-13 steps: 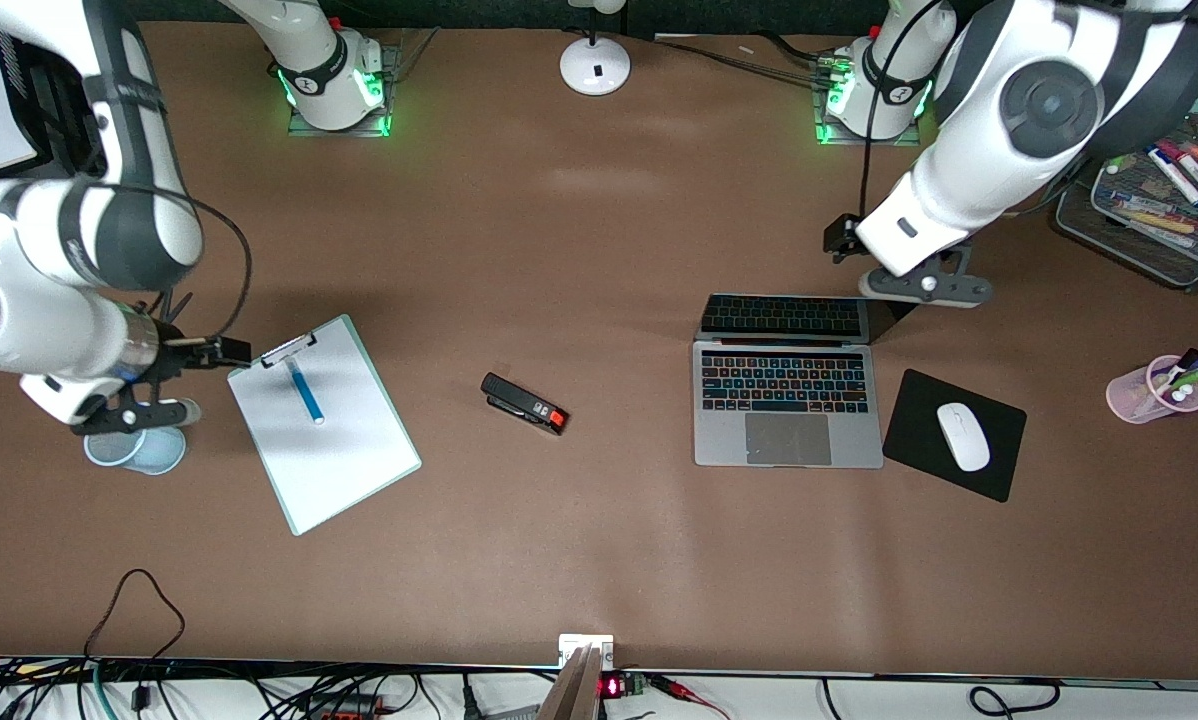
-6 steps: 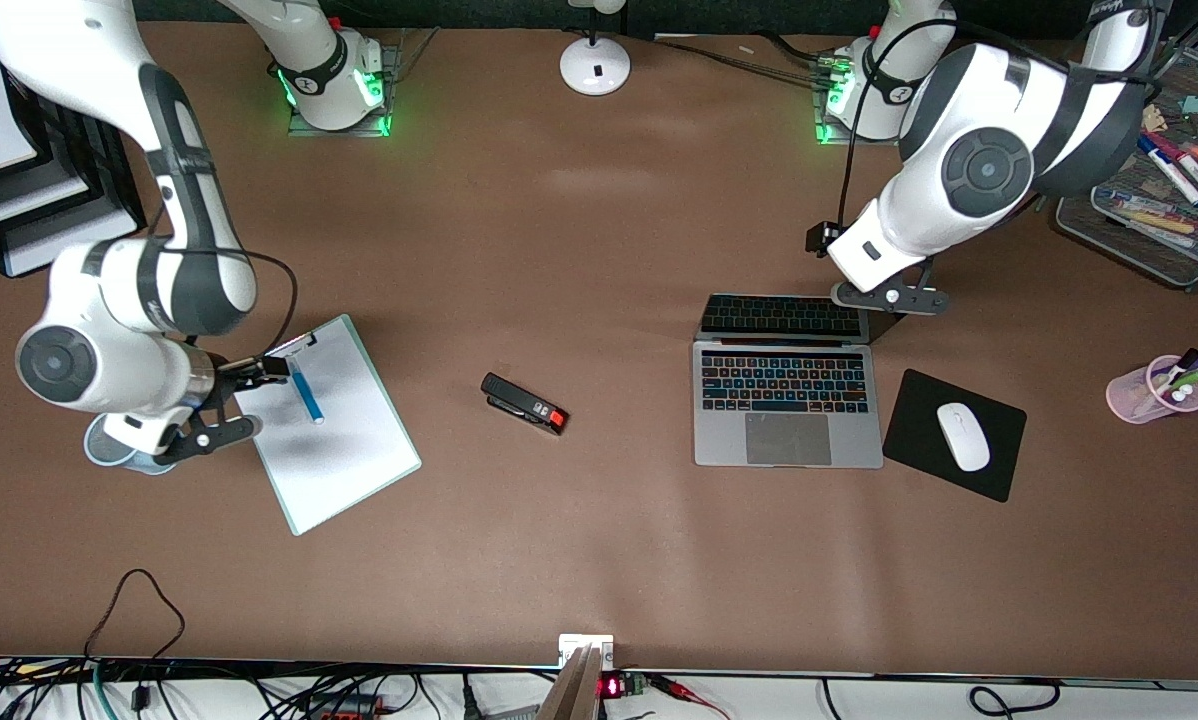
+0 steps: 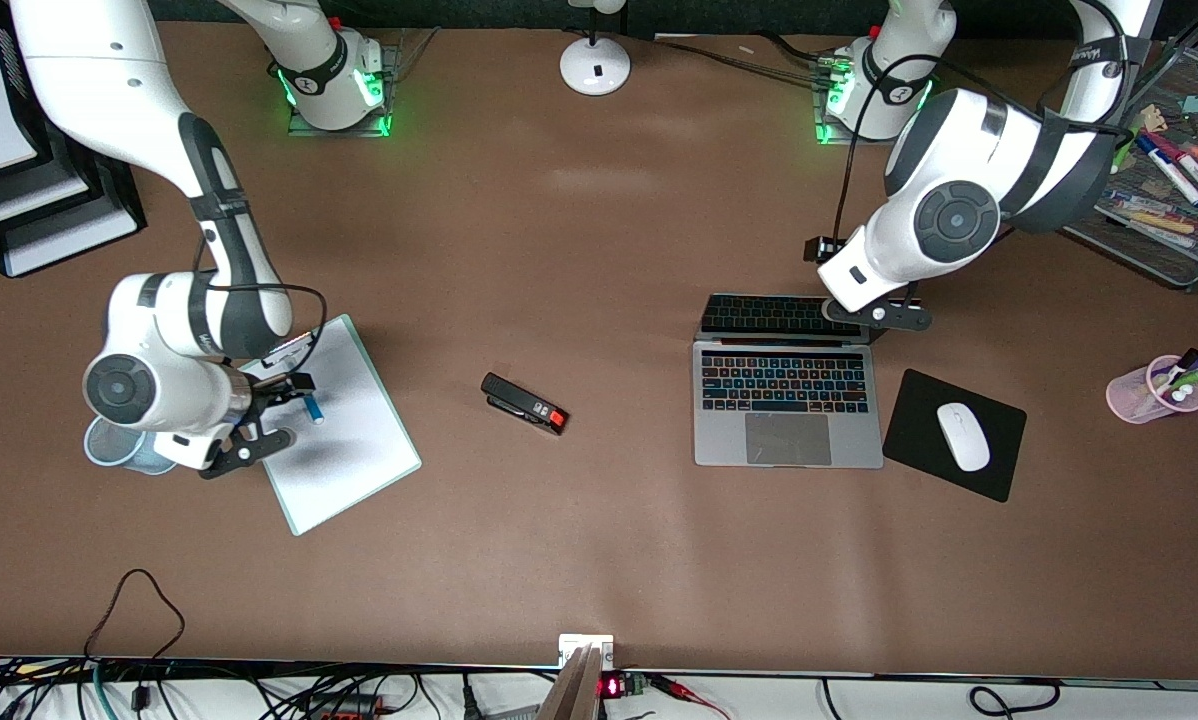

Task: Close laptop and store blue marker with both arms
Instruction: 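Grasp the blue marker with the right gripper while the left gripper reaches the lid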

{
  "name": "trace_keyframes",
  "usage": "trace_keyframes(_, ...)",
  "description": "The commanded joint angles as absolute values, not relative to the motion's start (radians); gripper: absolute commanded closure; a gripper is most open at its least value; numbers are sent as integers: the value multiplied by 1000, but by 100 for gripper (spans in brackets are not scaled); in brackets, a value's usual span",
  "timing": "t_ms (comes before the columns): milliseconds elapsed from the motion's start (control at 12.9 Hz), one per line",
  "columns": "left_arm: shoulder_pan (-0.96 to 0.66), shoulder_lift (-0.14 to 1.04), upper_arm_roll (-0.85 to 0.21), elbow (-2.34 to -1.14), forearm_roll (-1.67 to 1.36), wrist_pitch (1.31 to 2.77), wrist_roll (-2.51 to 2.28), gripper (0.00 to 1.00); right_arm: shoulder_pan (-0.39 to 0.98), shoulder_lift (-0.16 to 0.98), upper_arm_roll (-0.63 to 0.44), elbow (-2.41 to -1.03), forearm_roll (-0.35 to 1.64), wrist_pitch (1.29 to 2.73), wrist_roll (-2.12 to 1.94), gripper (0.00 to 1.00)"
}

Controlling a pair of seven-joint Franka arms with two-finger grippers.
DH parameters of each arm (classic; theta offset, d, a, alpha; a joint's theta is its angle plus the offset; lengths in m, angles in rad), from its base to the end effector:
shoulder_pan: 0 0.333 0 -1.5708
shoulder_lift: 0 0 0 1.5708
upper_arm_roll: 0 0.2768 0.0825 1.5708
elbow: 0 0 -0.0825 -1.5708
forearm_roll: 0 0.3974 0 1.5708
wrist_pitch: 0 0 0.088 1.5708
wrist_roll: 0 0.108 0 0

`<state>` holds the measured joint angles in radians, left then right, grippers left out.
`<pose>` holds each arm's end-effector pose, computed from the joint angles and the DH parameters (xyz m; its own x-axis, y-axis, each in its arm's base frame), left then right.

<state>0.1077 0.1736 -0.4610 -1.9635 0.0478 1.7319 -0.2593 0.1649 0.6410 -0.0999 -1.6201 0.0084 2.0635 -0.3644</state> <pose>0.5159 -0.1828 0.3234 0.9226 -0.0992 -0.3729 -0.1313 -0.9894 -0.0616 0.6543 0.0477 0.1947 0.8863 0.4179 -0.1996 0.4228 -0.9060 -0.0193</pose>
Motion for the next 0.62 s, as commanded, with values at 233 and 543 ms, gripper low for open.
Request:
trace_keyframes(233, 118, 282, -465, -1893, 122, 1789, -264, 0, 167, 681, -91, -1606, 25, 2095, -387, 13)
trace_keyframes(543, 120, 337, -463, -1850, 158, 1790, -265, 0, 164, 703, -91, -1605, 26, 2141, -387, 16)
